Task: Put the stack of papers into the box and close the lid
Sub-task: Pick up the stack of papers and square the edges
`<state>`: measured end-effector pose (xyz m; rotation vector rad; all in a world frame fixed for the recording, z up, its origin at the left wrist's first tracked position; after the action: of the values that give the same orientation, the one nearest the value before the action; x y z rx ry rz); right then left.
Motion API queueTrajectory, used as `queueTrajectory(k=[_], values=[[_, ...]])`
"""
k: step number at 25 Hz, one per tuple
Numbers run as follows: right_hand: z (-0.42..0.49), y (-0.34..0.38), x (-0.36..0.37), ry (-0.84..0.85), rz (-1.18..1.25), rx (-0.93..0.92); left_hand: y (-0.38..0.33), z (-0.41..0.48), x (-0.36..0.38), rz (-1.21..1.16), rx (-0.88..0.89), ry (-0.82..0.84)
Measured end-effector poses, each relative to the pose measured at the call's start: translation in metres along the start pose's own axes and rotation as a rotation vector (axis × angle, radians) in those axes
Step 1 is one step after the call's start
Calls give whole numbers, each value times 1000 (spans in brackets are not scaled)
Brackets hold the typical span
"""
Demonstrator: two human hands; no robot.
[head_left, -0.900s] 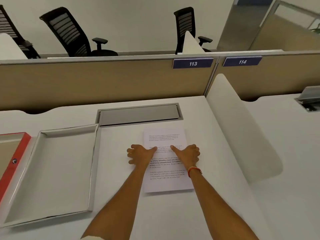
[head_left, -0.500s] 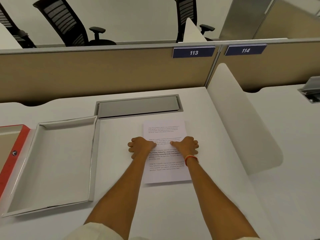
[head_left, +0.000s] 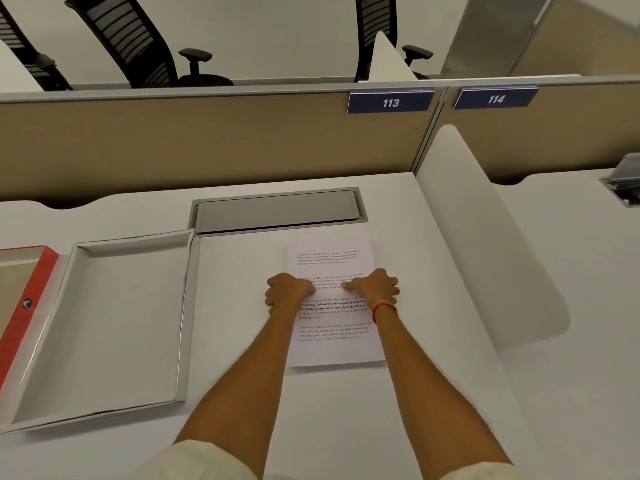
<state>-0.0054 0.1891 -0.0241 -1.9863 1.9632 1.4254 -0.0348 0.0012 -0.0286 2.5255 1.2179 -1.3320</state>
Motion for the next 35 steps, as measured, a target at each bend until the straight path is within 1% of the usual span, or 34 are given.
queueTrajectory(k=[4,6,9,13,15,17,19,21,25,27,30,32,35], values=[[0,-2,4,14,133,-68,1,7,2,-11,19,51],[-1,-2,4,20,186,-78,0,2,2,30,16,20],[-2,-1,3,12,159,-62,-4,-3,6,34,27,-15],[-1,-1,0,-12,106,-96,-5,-3,5,-141,95,44],[3,-2,2,5,92,-101,-2,-1,1,-186,107,65],[10,-7,5,33,100,-103,2,0,0,-225,112,120],[8,-10,6,54,113,-112,6,1,2,-268,178,188],[0,-9,4,66,125,-138,11,-1,4,-294,261,199],[-5,-6,1,63,129,-191,16,-10,2,-385,279,195],[-8,-3,1,57,129,-216,12,-14,-2,-373,314,167],[-20,14,-8,4,159,-298,3,-23,-17,-370,384,17],[-31,34,-19,-56,213,-390,-9,-33,-33,-430,443,-81],[-52,64,-38,-103,394,-563,-30,-51,-60,-593,561,-175]])
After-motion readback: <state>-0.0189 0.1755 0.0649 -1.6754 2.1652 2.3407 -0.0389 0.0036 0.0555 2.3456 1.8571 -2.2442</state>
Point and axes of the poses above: each hand's wrist, its own z-axis towards the middle knuckle, its own x-axis out of the palm, y = z × x, the point moved 3 cm from there along z, towards the middle knuckle, and after that the axes turned 9 degrees about z, right-handed, at the moved point
